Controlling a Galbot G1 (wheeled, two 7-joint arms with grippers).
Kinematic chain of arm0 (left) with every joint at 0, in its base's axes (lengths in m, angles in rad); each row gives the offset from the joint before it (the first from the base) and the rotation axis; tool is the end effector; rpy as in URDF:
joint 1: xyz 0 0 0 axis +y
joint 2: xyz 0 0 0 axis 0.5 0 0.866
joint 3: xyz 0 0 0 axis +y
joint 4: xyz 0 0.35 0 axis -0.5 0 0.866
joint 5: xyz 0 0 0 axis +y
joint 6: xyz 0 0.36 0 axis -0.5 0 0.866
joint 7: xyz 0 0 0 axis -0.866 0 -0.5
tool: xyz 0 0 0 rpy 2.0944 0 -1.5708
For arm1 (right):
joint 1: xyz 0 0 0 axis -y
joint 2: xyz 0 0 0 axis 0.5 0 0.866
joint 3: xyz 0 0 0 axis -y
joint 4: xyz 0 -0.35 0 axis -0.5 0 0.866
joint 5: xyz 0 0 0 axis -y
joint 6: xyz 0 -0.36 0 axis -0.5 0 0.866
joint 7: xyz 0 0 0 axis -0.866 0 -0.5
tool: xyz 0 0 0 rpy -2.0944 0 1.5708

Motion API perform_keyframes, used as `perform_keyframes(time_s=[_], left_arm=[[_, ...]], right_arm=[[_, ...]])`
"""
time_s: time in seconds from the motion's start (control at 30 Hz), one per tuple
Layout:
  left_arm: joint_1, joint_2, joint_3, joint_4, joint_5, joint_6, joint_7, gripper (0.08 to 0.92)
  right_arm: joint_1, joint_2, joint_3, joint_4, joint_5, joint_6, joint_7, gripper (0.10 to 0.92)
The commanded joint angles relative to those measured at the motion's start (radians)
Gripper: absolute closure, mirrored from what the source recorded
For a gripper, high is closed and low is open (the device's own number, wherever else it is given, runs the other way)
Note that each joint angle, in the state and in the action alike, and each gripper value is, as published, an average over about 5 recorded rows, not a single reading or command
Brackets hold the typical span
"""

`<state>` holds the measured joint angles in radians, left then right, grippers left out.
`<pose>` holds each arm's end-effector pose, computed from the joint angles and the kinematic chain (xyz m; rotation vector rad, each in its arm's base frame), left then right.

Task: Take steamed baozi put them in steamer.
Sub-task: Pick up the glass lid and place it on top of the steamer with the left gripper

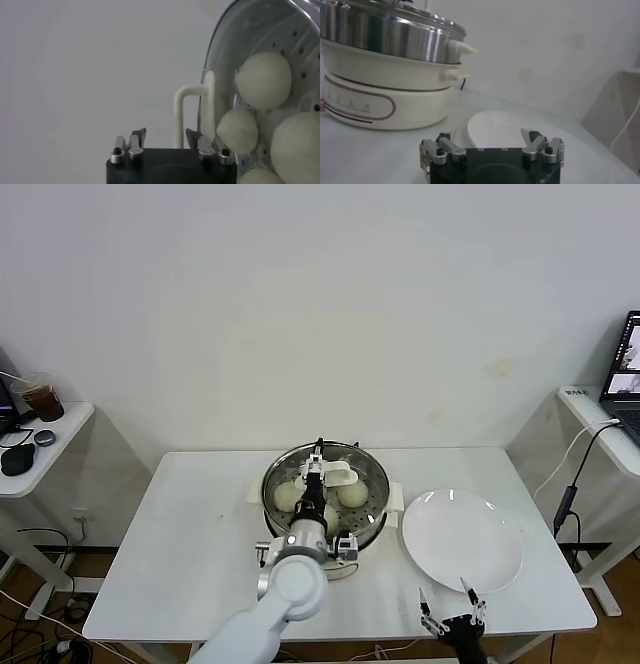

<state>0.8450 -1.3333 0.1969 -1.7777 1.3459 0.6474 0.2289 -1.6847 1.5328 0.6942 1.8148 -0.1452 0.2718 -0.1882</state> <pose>0.3242 -0.1610 -0.2632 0.1404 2.2226 2.1259 0.1215 -0.0693 -0.4143 0.1667 -2.9611 0.3713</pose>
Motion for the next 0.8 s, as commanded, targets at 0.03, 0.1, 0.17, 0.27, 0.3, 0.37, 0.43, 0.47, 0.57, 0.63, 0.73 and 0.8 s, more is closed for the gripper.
perform_keyframes(time_s=[0.03,0.1,0.17,0.27,0.3,0.37,0.43,0.47,0.57,0.63,0.73,0.8], left_arm=[[0.009,0.005,-0.002,-0.019,-0.011,-0.004,-0.004,0.251],[0.02,0.007,-0.003,-0.04,-0.016,-0.004,-0.002,0.211],[0.037,0.011,-0.005,-0.069,-0.024,-0.005,-0.003,0.186],[0.069,0.022,-0.007,-0.107,-0.034,-0.012,-0.006,0.178],[0.079,0.027,-0.007,-0.117,-0.036,-0.015,-0.007,0.178],[0.1,0.038,-0.008,-0.137,-0.04,-0.022,-0.013,0.177],[0.118,0.047,-0.011,-0.156,-0.043,-0.028,-0.019,0.177],[0.127,0.052,-0.015,-0.167,-0.046,-0.032,-0.023,0.177],[0.156,0.064,-0.03,-0.206,-0.064,-0.044,-0.033,0.177],[0.187,0.071,-0.048,-0.239,-0.079,-0.058,-0.043,0.177],[0.24,0.087,-0.073,-0.293,-0.095,-0.082,-0.053,0.177],[0.27,0.102,-0.082,-0.325,-0.106,-0.095,-0.059,0.177]], right_arm=[[-0.003,0.0,0.0,0.003,-0.002,0.002,-0.001,0.203],[-0.003,0.0,0.001,0.004,-0.002,0.003,-0.001,0.203],[-0.003,0.0,0.001,0.005,-0.002,0.002,-0.001,0.203],[-0.003,0.0,0.001,0.003,-0.004,0.002,-0.002,0.203],[-0.003,0.0,0.0,0.003,-0.005,0.002,-0.002,0.203],[-0.003,0.001,-0.001,0.002,-0.007,0.002,-0.002,0.203],[-0.003,0.002,-0.004,0.002,-0.009,0.002,-0.001,0.203],[-0.003,0.003,-0.005,0.002,-0.01,0.002,-0.001,0.203],[-0.004,0.003,-0.006,0.003,-0.011,0.002,-0.001,0.203],[-0.004,0.003,-0.005,0.004,-0.011,0.002,-0.001,0.203],[-0.005,0.003,-0.005,0.004,-0.013,0.003,-0.001,0.203],[-0.004,0.004,-0.007,0.003,-0.015,0.002,-0.001,0.203]])
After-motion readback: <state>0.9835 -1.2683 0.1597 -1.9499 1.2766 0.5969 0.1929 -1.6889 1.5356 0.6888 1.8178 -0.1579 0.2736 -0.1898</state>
